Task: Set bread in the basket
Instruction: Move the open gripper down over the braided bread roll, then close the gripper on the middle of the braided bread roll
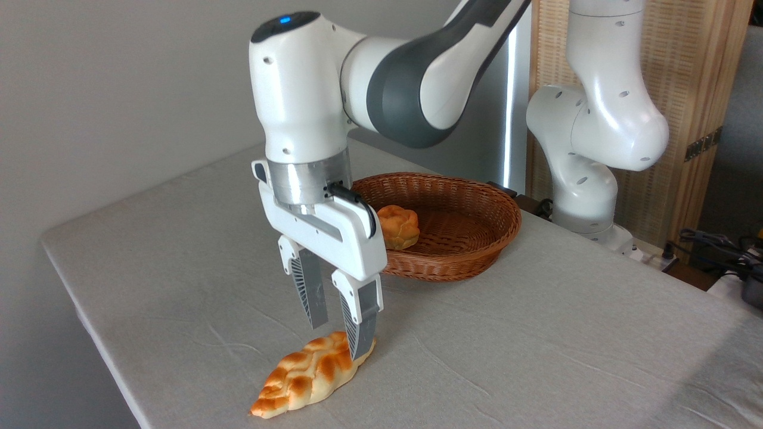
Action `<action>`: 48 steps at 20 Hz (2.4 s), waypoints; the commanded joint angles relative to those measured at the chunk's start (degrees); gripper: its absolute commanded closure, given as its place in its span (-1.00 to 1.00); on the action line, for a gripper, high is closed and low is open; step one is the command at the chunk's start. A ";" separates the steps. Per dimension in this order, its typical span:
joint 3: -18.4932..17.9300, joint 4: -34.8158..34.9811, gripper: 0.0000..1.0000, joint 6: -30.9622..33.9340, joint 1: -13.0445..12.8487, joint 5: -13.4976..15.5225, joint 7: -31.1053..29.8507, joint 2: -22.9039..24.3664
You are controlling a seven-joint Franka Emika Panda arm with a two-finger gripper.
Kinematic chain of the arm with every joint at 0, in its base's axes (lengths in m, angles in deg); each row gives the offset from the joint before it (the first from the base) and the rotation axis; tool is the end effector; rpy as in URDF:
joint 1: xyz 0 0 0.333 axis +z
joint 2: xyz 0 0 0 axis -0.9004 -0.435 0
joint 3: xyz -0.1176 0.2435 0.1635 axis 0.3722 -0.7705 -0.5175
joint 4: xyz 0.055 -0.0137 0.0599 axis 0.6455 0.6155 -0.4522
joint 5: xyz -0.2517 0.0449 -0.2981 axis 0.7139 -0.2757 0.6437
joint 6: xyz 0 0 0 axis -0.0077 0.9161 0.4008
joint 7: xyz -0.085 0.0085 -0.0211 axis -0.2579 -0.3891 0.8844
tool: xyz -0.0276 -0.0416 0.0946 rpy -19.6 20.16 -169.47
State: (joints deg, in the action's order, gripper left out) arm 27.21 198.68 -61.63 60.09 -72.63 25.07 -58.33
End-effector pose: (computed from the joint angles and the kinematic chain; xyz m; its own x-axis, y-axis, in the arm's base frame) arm 0.5581 0.0092 0.4545 0.7228 -0.6907 0.0221 -0.6840 -0.7196 -0.1195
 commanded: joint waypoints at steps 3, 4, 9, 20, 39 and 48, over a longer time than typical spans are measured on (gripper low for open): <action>-0.40 1.64 -1.00 -6.88 -0.53 -0.45 -1.56 -1.91; -0.40 1.81 -1.00 -7.06 -0.53 -0.45 -1.65 -2.00; -0.40 1.90 -1.00 -7.77 -0.53 -0.27 -2.09 -2.78; -0.22 1.64 -1.00 -8.74 -0.53 3.23 -2.88 -4.02; -0.40 1.82 1.00 -9.35 -0.53 3.59 -1.56 -4.72; -0.40 1.82 1.00 -9.18 -0.44 3.59 -1.22 -4.72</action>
State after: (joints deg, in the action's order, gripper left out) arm 27.23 200.23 -69.28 59.85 -69.08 23.17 -62.47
